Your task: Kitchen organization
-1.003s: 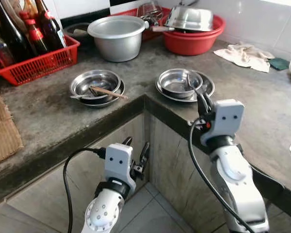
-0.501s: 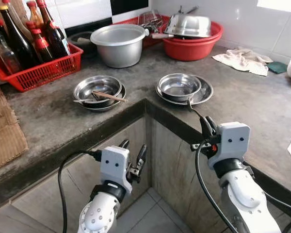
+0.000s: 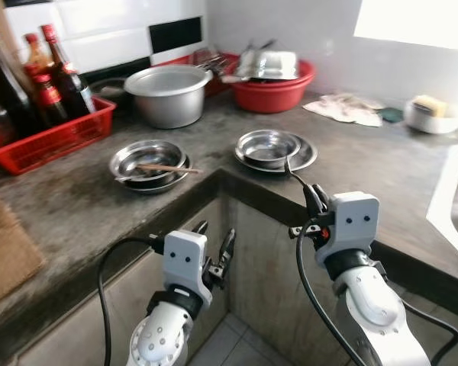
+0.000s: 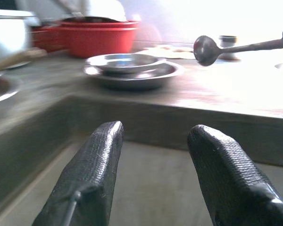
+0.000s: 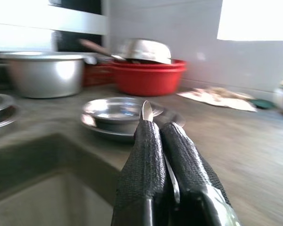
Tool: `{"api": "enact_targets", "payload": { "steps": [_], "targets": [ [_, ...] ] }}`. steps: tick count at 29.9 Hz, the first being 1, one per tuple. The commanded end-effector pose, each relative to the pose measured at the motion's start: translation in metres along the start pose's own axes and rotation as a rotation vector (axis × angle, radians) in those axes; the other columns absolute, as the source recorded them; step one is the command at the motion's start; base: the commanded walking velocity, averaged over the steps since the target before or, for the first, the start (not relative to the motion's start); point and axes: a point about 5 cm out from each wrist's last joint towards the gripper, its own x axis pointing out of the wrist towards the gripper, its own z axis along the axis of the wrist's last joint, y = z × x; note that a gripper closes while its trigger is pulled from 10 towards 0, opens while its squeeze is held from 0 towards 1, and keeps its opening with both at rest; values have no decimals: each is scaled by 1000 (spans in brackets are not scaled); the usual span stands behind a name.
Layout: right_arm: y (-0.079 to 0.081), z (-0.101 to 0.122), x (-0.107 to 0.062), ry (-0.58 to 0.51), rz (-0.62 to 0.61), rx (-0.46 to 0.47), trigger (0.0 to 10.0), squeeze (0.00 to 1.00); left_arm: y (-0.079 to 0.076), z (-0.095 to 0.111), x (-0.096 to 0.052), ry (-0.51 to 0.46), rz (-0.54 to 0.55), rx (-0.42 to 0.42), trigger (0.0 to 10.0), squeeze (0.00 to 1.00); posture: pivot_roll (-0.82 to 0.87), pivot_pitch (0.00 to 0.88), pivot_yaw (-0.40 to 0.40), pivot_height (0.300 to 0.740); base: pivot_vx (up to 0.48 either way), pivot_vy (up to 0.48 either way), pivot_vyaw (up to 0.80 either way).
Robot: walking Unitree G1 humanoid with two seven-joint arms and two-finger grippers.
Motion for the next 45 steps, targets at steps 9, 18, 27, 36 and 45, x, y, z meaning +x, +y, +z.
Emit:
{"api": "enact_targets", "payload": {
  "steps": [9, 18, 27, 36, 45],
  "targets": [
    [-1, -2, 2, 18, -29, -10, 0, 0, -4, -3, 5, 9, -31, -5, 10000, 0, 61, 20, 10, 740, 0, 267, -800],
    [2, -2, 3, 20, -33, -9, 0, 0, -5, -5, 5, 22, -51, -12, 10000, 0, 61, 27, 17, 740, 0, 33, -800],
    [2, 0, 3, 11, -42, -21, 0, 0, -5, -6, 5, 26, -64, 6, 10000, 0, 60, 32, 26, 740, 0, 247, -800],
    [-1, 0, 6, 17, -62, -53, 10000, 0, -8, -5, 4, 17, -93, 51, 10000, 0, 63, 40, 26, 740, 130, -161, -89],
    [-3, -1, 6, 25, -72, -59, 10000, 0, -8, -4, 4, 7, -99, 51, 10000, 0, 65, 42, 26, 740, 33, -60, 0]
  ]
}}
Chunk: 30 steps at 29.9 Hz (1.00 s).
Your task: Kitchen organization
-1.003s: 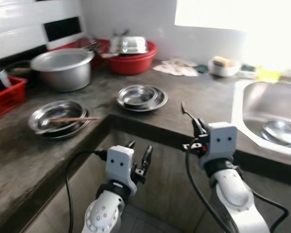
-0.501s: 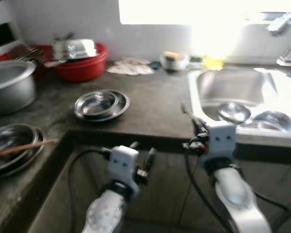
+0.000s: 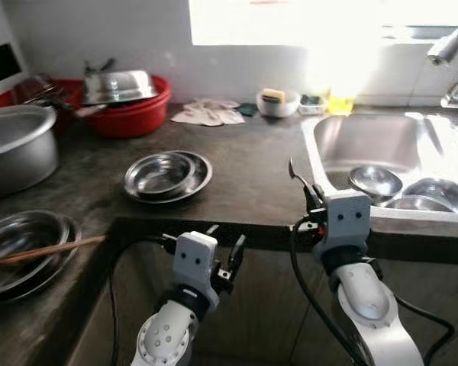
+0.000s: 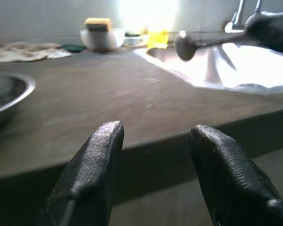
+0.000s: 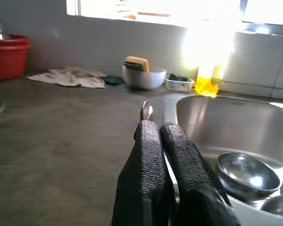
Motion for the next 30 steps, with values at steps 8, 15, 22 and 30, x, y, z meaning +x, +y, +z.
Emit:
{"api": "enact_targets", "payload": {
  "steps": [8, 15, 22, 30],
  "targets": [
    [4, 6, 5, -21, 10, 14, 10000, 0, 4, -2, -3, 10, 7, 46, 10000, 0, 65, 40, 25, 740, 252, -406, 0],
    [0, 10, 8, -38, -5, 10, 10000, 0, 4, -3, -2, 9, 3, 53, 10000, 0, 61, 31, 25, 740, 253, -404, -644],
    [-5, 16, 14, -64, -3, -11, 10000, 0, 4, -2, -1, 1, -5, 55, 10000, 0, 61, 27, 27, 740, 293, -376, 0],
    [-16, 24, 26, -83, -22, -23, 10000, 0, 4, -2, 0, -3, -9, 60, 10000, 0, 59, 22, 28, 740, 307, -365, 0]
  ]
}}
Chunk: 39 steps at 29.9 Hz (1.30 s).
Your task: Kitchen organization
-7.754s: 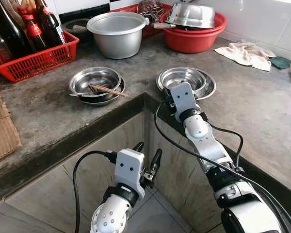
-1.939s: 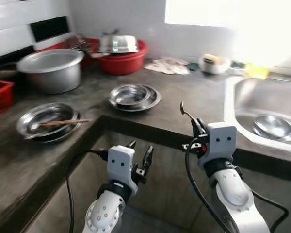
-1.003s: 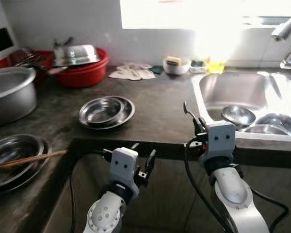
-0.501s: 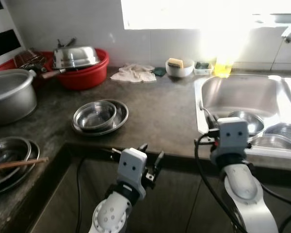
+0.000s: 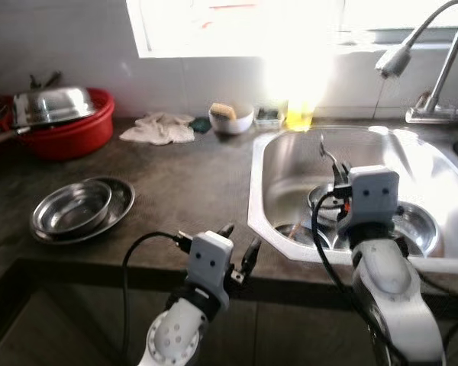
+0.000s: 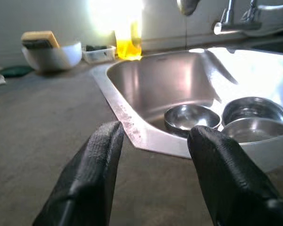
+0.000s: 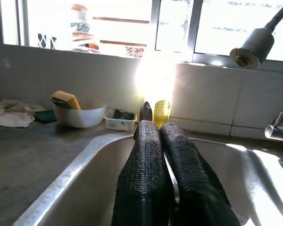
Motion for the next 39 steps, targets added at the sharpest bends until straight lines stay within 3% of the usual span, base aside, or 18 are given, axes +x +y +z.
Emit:
{"api": "enact_targets", "payload": {
  "steps": [1, 8, 34, 35, 37, 39],
  "targets": [
    [-10, 1, 3, 7, -32, -16, 10000, 0, -5, 5, 4, -25, -20, -7, 10000, 0, 59, 26, 30, 740, 307, -364, 0],
    [-11, 1, 7, 23, -27, -1, 10000, 0, -5, 5, 3, -19, -6, -21, 10000, 0, 61, 37, 27, 740, 84, -365, 0],
    [-13, 2, 11, 40, -13, 1, 10000, 0, -2, 5, 4, -19, 16, -54, 10000, 0, 63, 44, 24, 740, 0, 0, 0],
    [-10, -17, 40, 194, 79, -94, 10000, 0, -3, 4, 3, -10, 27, -56, 10000, 0, 74, 86, 2, 740, 0, 0, 0],
    [-18, -44, 80, 465, 186, -228, 10000, 0, -3, 2, 0, 2, 57, -53, 10000, 0, 84, 87, 0, 740, 0, 0, 0],
    [-18, -48, 84, 483, 197, -243, 10000, 0, -2, 3, 0, -1, 66, -44, 10000, 0, 87, 87, -2, 740, 0, 0, 0]
  ]
}}
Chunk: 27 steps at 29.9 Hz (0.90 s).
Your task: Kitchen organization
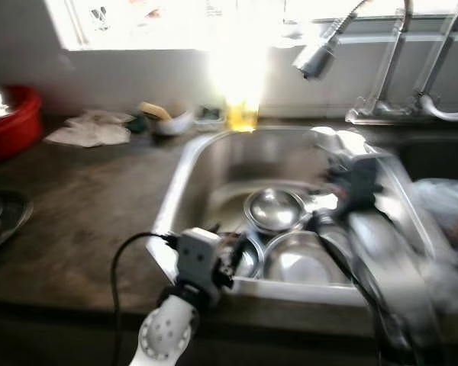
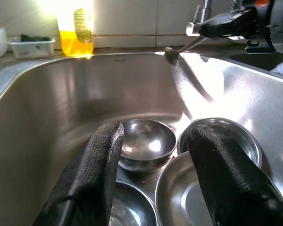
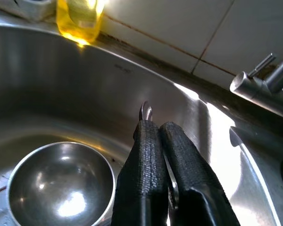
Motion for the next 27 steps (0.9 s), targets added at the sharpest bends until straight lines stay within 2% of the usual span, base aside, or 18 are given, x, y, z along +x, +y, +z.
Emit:
{"api": "enact_targets", "payload": {
  "steps": [1, 9, 16, 17, 27],
  "targets": [
    [14, -21, 6, 106, 83, -22, 10000, 0, 6, 3, 0, -4, 32, 33, 10000, 0, 90, 88, -5, 740, 0, 0, 0],
    [23, -27, 17, 184, 198, -58, 10000, 0, 5, 3, -2, -3, 36, 39, 10000, 0, 93, 87, -9, 740, 0, 0, 0],
    [25, -29, 18, 200, 218, -66, 10000, 0, 6, 3, -2, -3, 40, 39, 10000, 0, 94, 86, -7, 740, 0, 0, 0],
    [25, -30, 18, 203, 221, -75, 10000, 1000, 6, 3, -2, -3, 40, 39, 10000, 0, 94, 86, -7, 740, 0, 0, 0],
    [25, -29, 17, 178, 207, -66, 10000, 1000, 6, 2, -2, -1, 41, 38, 10000, 0, 89, 77, -2, 740, 0, 0, 0]
  ]
}}
